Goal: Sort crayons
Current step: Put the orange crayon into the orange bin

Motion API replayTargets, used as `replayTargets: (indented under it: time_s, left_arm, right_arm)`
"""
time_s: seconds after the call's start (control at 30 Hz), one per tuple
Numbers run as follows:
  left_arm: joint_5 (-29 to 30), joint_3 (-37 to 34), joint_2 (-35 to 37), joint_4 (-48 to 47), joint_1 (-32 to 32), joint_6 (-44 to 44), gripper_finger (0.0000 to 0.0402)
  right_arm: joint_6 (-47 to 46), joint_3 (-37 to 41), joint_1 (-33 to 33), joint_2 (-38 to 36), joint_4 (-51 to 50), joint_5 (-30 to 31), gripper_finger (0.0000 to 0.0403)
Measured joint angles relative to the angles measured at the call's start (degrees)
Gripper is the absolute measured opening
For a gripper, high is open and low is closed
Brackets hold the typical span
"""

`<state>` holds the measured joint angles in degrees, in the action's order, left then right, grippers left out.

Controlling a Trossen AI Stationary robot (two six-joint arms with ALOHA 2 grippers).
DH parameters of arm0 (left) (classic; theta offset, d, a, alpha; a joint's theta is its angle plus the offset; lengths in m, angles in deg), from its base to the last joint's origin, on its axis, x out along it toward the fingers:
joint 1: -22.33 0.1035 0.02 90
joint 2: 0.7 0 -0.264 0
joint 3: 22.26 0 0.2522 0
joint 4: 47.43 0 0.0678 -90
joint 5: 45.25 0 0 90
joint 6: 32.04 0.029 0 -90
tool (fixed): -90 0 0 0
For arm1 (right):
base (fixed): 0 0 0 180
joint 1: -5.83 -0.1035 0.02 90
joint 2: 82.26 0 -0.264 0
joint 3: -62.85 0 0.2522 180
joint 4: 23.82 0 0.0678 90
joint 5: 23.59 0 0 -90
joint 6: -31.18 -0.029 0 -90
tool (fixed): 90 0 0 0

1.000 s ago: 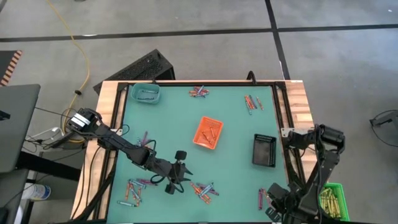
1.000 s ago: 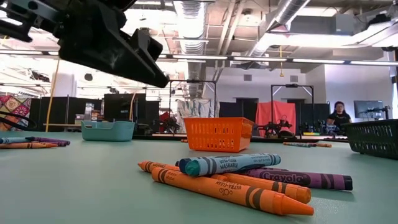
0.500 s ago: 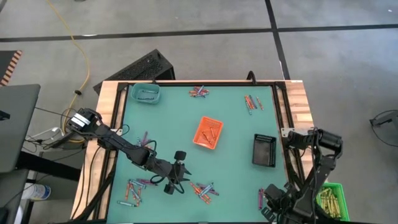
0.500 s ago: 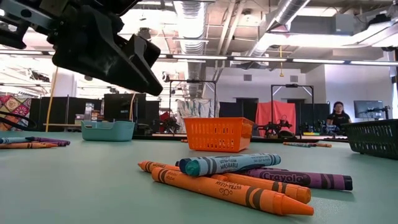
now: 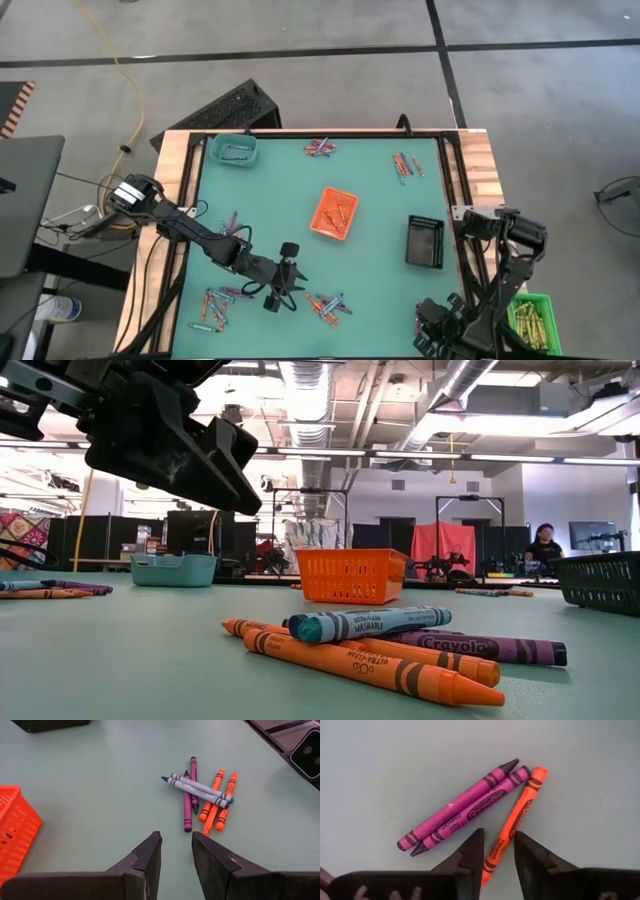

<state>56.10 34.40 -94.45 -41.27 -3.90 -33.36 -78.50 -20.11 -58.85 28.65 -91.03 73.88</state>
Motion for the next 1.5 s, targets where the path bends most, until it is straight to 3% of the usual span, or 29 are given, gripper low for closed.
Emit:
replayTargets:
  time_s: [0.37, 0.6, 0.8, 0.93, 1.0, 1.3, 1.5]
  left_arm:
    - [0.0, 0.0, 0.0, 0.0, 0.0, 0.7, 0.01]
    - [0.0, 0.0, 0.0, -0.2, 0.0, 1.1, 0.01]
    - [0.0, 0.0, 0.0, -2.0, 0.0, 1.1, 0.01]
    - [1.0, 0.0, 0.0, -2.8, 0.0, 1.3, 0.01]
    - [1.2, 0.0, 0.0, -2.9, 0.0, 1.3, 0.01]
    - [2.4, 0.0, 0.2, -7.1, 0.0, 1.6, 0.01]
    - [2.7, 0.5, 2.3, -16.6, -0.4, -2.0, 0.01]
  right_arm:
    - [-1.3, 0.3, 0.0, -0.4, -0.5, -1.9, 0.0008]
    - [-1.0, -0.3, 0.8, -0.7, -2.1, -2.8, 0.0003]
    - [0.7, -3.9, 1.7, -2.6, -13.1, -3.1, 0.0001]
    - [3.3, -6.4, 3.1, -3.9, -19.6, -0.7, 0.0001]
    - [5.5, -7.2, 4.3, -4.8, -20.7, 3.4, 0.0001]
    - [27.3, -7.5, 15.6, -8.1, -16.8, 26.3, 0.0]
    - [56.0, -7.5, 27.3, -8.2, -9.9, 30.2, 0.0]
